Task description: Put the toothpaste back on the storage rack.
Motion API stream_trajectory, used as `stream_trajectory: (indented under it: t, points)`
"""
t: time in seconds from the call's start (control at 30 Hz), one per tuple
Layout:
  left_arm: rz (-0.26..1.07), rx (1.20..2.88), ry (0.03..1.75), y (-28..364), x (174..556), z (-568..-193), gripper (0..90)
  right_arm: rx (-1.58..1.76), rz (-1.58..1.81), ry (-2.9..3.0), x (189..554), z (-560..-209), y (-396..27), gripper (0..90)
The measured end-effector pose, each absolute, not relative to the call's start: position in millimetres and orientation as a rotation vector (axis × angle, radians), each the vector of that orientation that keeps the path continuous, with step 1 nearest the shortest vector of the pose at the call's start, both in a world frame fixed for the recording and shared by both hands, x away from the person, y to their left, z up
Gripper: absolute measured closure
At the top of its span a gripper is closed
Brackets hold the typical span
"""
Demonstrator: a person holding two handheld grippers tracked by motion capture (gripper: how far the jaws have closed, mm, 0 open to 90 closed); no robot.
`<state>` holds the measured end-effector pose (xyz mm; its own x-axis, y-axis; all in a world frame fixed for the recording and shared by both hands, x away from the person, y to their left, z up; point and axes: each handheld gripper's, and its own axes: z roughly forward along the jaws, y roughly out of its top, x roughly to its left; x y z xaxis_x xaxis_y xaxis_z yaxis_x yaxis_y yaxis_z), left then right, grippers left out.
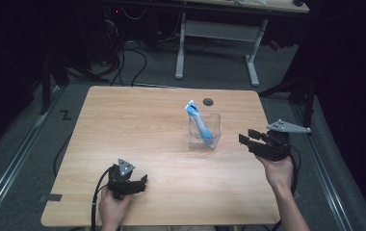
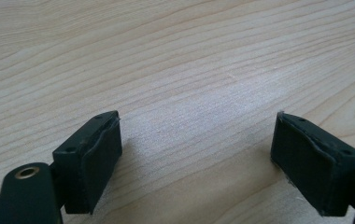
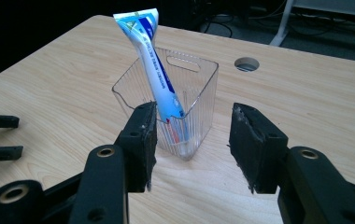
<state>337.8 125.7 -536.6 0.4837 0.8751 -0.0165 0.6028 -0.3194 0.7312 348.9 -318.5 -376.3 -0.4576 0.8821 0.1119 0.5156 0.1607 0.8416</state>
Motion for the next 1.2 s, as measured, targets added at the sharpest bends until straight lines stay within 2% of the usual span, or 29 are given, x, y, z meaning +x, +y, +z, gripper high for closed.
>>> stream_trajectory:
  t: [1.2]
  points:
    - [0.509, 2.045, 1.216, 125.7, 337.8, -536.6, 16.7, 1.434, 1.249, 1.930, 334.1, -412.4, -344.6, 54.8]
